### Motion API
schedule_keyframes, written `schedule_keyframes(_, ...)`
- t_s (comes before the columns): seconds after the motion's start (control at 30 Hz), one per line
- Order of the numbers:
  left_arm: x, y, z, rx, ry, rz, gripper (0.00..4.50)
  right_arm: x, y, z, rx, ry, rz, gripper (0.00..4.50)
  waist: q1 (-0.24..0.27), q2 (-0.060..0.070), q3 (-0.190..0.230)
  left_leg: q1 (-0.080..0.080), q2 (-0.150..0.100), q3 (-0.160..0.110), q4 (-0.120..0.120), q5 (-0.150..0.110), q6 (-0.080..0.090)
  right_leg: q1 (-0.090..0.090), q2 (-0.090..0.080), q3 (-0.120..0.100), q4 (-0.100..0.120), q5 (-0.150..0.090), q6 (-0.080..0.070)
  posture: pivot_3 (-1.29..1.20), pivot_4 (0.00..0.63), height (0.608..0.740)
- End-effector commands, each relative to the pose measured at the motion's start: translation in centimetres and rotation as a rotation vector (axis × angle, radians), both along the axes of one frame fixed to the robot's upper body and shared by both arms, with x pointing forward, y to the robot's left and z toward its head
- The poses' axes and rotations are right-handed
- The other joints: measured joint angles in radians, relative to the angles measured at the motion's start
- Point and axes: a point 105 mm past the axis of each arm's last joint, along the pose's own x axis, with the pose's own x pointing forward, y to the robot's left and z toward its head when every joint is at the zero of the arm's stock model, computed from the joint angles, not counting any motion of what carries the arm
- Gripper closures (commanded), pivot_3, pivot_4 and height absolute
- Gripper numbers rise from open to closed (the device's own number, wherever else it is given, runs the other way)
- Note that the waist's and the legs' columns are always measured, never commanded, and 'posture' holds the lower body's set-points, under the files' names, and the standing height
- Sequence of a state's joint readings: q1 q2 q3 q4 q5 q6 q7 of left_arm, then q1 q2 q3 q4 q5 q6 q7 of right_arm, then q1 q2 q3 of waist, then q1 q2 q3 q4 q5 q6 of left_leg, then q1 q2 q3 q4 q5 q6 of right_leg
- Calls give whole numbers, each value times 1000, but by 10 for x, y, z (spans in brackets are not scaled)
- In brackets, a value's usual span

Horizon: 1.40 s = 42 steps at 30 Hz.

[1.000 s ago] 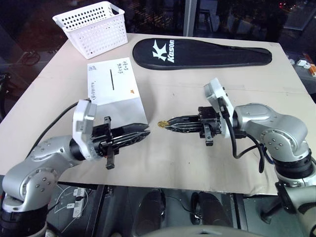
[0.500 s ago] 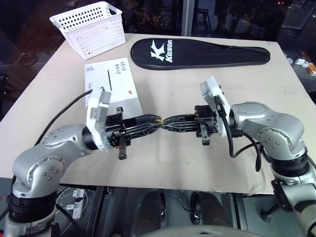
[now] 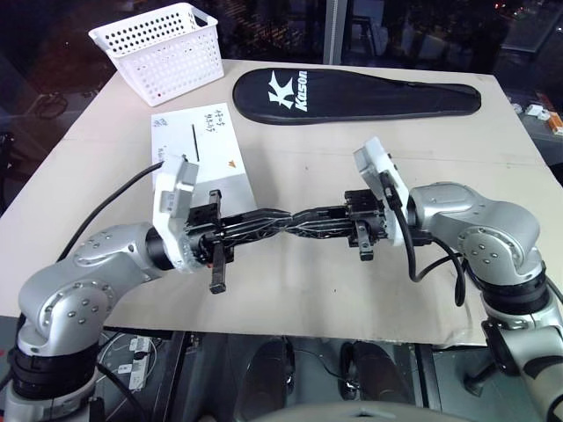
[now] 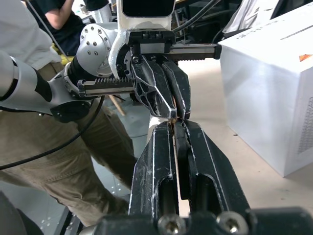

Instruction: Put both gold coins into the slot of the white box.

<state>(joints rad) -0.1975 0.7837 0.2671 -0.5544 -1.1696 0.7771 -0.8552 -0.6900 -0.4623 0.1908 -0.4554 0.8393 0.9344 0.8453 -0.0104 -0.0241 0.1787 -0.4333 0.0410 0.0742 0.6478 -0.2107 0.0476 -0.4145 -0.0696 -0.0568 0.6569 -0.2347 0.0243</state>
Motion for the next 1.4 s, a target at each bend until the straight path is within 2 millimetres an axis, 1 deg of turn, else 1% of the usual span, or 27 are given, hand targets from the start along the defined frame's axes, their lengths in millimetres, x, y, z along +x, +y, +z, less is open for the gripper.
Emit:
schedule_keyframes(0.03,-2,0,5,6,-30,5,4439,-5,-2,10,36,-42,9,4500,0,0,0,0,0,0,0,0,0,0,0,0,0,0,0,0,150,740)
schedule_keyframes(0.1,-2,0,5,-2,-27,6,4439,-5,-3,11,49,-26,2,4500,0,0,0,0,0,0,0,0,0,0,0,0,0,0,0,0,150,740)
schedule_keyframes(0.17,-2,0,6,-12,-22,9,4439,-4,-2,13,83,30,6,4500,0,0,0,0,0,0,0,0,0,0,0,0,0,0,0,0,150,740)
schedule_keyframes(0.2,-2,0,6,-20,-18,10,4486,-4,-2,16,114,58,15,4208,0,0,0,0,0,0,0,0,0,0,0,0,0,1,-1,0,150,740)
schedule_keyframes(0.27,0,1,7,-44,0,18,4500,-3,-4,20,137,83,7,3539,0,0,0,0,0,0,0,0,0,0,0,0,0,2,-2,0,150,740)
schedule_keyframes(0.33,3,5,9,-81,28,41,4500,0,-7,18,126,83,-17,2579,0,0,0,0,0,0,0,0,0,0,0,0,0,2,-2,0,150,740)
schedule_keyframes(0.37,6,7,11,-105,44,58,4500,0,-10,18,121,84,-23,1965,0,0,0,0,0,0,0,0,0,0,0,0,0,2,-2,0,150,740)
schedule_keyframes(0.4,8,10,13,-123,53,77,4500,0,-12,16,110,79,-31,1596,1,0,0,0,0,0,0,0,0,0,0,0,0,2,-2,0,150,740)
schedule_keyframes(0.5,15,17,18,-159,58,148,4500,1,-22,12,71,50,-73,41,1,0,0,0,0,0,0,0,0,0,0,0,0,1,-2,0,150,740)
schedule_keyframes(0.67,26,21,37,-187,-43,335,4500,5,-41,16,47,-148,-183,14,3,0,0,0,0,0,0,0,0,0,0,0,0,0,1,0,150,740)
schedule_keyframes(0.73,37,25,56,-218,-140,519,4500,3,-55,28,72,-270,-235,14,9,-1,0,0,-1,-1,0,0,0,1,0,0,0,0,1,0,150,740)
schedule_keyframes(0.77,43,30,64,-215,-201,644,4500,1,-62,35,83,-331,-259,14,16,-1,0,0,-1,-1,0,0,0,1,0,0,0,0,1,0,150,740)
schedule_keyframes(0.83,50,32,71,-235,-212,772,4500,0,-70,40,91,-340,-275,14,23,-1,0,0,-1,-1,1,0,0,1,0,1,0,0,2,0,150,740)
schedule_keyframes(0.9,54,33,72,-208,-251,873,4500,2,-74,40,73,-349,-299,14,22,-1,0,1,-1,0,1,0,0,2,0,2,0,0,1,0,150,740)
schedule_keyframes(0.97,63,43,68,-81,-329,1069,4500,5,-78,40,50,-375,-321,14,23,-1,0,1,-1,0,1,0,0,2,1,2,0,0,1,0,150,740)
schedule_keyframes(1.0,66,45,68,-29,-362,1138,4500,6,-79,41,42,-383,-326,14,24,-1,0,1,-1,0,1,0,0,2,1,2,0,0,1,0,150,740)
schedule_keyframes(1.07,73,53,71,52,-435,1293,4500,7,-83,44,29,-406,-333,14,25,-1,0,1,-1,0,1,0,0,2,2,2,1,0,1,0,150,740)
schedule_keyframes(1.13,81,62,71,107,-431,1438,4500,7,-90,53,28,-453,-335,14,27,-1,0,1,-1,0,1,0,0,2,3,2,0,0,1,0,150,740)
schedule_keyframes(1.17,84,62,72,152,-451,1481,4500,6,-94,58,29,-479,-332,14,28,-2,0,1,-1,0,1,0,0,2,3,2,0,0,1,0,150,740)
schedule_keyframes(1.23,90,62,70,209,-436,1542,4500,4,-102,65,25,-511,-331,14,30,-3,1,0,-1,-1,2,0,0,2,2,2,0,0,2,0,150,740)
schedule_keyframes(1.3,94,57,69,243,-419,1566,4500,5,-106,66,4,-522,-339,14,31,-3,1,0,-2,-1,2,0,0,2,2,2,0,0,2,0,150,740)
schedule_keyframes(1.4,99,57,63,309,-371,1614,4500,8,-110,65,-15,-527,-346,14,28,-4,1,0,-2,-1,2,0,0,2,2,2,0,0,2,0,150,740)
